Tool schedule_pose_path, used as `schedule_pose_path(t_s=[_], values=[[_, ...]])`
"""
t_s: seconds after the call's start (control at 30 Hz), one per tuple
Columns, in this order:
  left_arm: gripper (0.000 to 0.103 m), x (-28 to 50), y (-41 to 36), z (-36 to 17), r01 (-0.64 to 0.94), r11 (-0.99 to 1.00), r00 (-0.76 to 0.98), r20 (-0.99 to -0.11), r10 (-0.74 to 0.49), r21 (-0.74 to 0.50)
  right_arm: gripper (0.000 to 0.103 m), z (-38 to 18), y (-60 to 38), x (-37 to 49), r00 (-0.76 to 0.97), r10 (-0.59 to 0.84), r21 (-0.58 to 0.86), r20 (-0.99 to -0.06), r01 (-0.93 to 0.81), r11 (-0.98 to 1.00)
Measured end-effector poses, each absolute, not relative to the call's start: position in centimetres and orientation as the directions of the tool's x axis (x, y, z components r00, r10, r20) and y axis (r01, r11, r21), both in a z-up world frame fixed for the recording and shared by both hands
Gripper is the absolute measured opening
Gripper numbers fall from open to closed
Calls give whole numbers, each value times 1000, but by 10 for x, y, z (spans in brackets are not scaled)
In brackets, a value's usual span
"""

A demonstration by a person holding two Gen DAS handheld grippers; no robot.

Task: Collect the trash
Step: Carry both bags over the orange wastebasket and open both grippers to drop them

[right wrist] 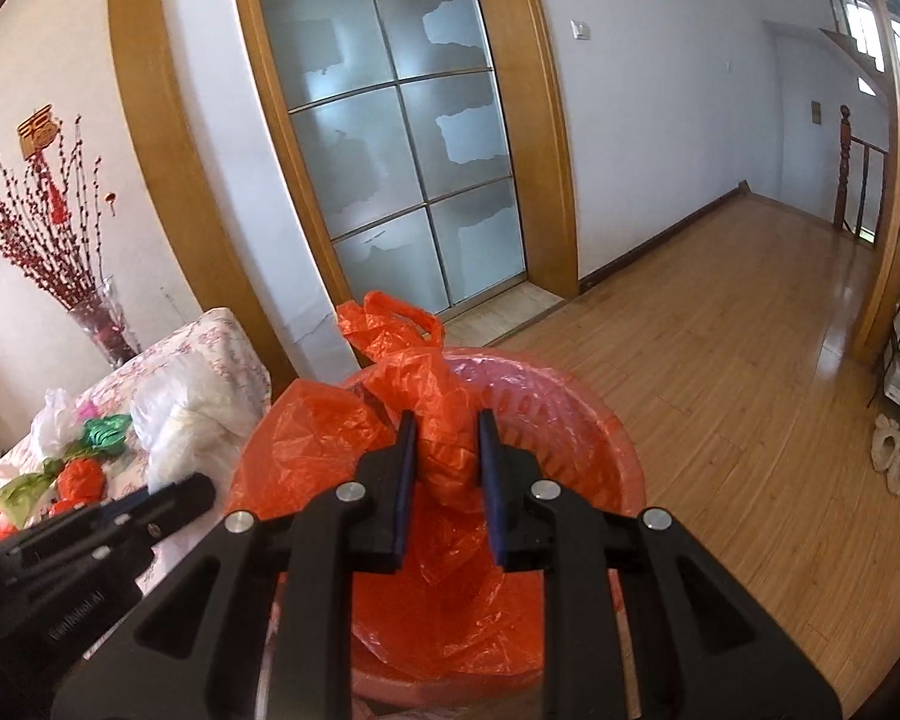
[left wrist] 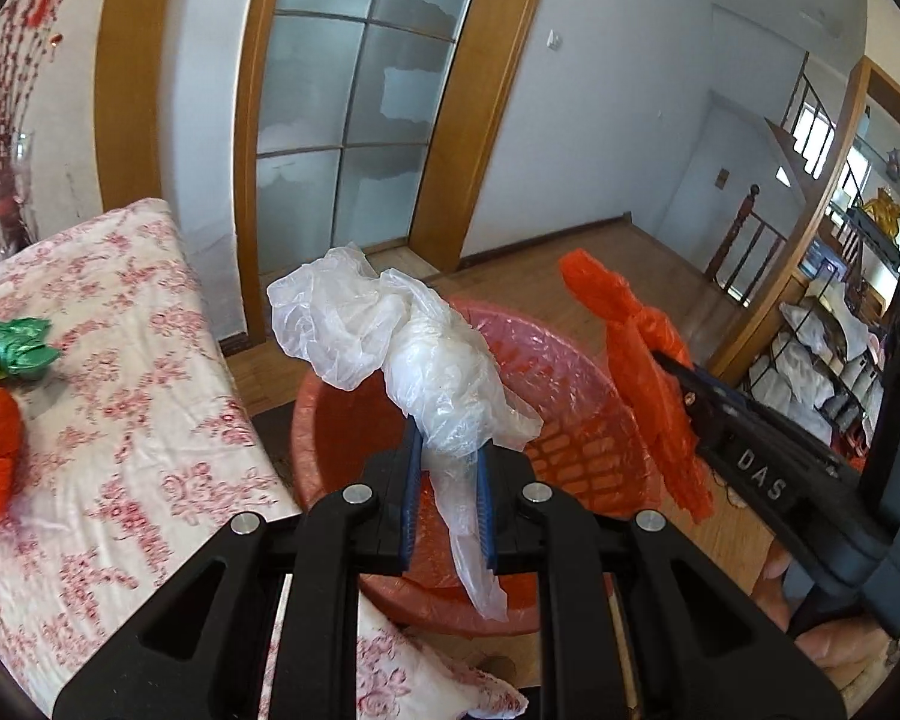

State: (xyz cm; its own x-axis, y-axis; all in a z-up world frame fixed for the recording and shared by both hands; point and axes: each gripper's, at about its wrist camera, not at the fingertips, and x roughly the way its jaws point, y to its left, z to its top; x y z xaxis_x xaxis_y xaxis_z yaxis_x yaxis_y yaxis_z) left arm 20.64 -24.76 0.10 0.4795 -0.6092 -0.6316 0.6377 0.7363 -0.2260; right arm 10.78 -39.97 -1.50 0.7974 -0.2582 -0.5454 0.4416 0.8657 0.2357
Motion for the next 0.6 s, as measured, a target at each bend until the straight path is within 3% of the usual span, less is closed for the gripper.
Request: schedule_pose_path(t_s=[0.33,0.47,0.6], values=[[15,212,-267,-11,657,718,438,-660,-611,-229,21,-27,-415,123,784,-256,262,-565,465,845],[17,218,-269,-18,647,722,423,-673,-606,-244,27,-32,-417,129,781,-252,279,-572,474,835],[26,222,-269,-25,635,731,414,-689,-595,-250,32,-37,-425,131,778,-243,298,-579,479,825]])
